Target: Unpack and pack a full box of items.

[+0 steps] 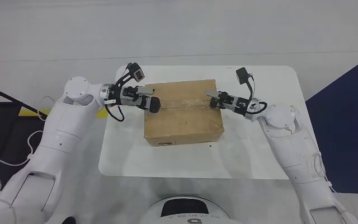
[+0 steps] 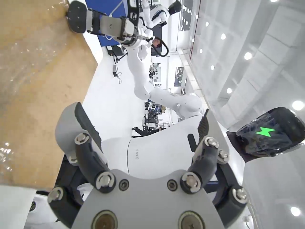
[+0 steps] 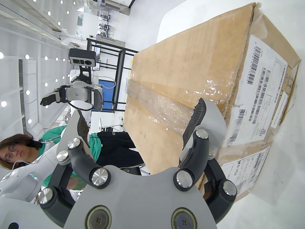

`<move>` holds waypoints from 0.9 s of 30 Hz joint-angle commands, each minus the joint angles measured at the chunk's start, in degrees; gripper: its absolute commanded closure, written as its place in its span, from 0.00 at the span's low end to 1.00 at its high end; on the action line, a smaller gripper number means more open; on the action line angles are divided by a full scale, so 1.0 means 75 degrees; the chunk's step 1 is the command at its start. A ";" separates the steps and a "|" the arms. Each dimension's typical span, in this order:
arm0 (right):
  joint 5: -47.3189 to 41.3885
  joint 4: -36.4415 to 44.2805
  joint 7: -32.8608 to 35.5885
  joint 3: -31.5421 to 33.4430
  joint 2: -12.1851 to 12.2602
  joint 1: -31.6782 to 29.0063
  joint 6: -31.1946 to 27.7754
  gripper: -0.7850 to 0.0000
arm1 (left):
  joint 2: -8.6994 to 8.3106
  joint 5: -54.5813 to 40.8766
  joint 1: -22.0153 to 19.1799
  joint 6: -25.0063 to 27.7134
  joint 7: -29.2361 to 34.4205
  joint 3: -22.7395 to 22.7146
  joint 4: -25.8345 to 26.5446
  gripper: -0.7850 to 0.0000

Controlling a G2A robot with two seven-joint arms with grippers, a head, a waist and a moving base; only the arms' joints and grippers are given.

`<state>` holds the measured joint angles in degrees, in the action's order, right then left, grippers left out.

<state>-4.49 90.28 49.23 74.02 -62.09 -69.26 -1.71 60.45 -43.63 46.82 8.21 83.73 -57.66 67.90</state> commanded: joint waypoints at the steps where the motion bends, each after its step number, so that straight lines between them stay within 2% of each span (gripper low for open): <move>1: -0.0046 0.0024 -0.0060 -0.0011 -0.0004 -0.0057 -0.0005 0.00 | 0.0142 -0.0005 -0.0212 0.0050 -0.0145 0.0358 -0.0083 0.00; 6: -0.0123 0.0178 -0.0036 0.0193 0.0041 -0.0228 0.0006 0.00 | 0.0557 -0.0069 -0.0826 0.0153 -0.0501 0.1195 -0.0636 0.00; 11: -0.0349 0.0216 0.0146 0.0386 0.0084 -0.0362 -0.0073 0.00 | 0.1019 -0.0279 -0.1399 0.0299 -0.0715 0.1894 -0.1474 0.00; 18: -0.0568 0.0083 0.0453 0.0348 0.0098 -0.0272 -0.0093 0.00 | 0.1653 -0.0611 -0.1898 0.0663 -0.1038 0.2564 -0.2487 0.00; 27: -0.1921 -0.0010 0.0928 0.1042 0.0172 -0.0609 -0.0997 0.00 | 0.2361 -0.0442 -0.2349 0.0884 -0.1356 0.3208 -0.3314 0.00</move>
<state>-18.29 90.08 55.93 81.20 -60.89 -73.32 -8.63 77.55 -47.05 29.47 14.56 73.92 -34.03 43.75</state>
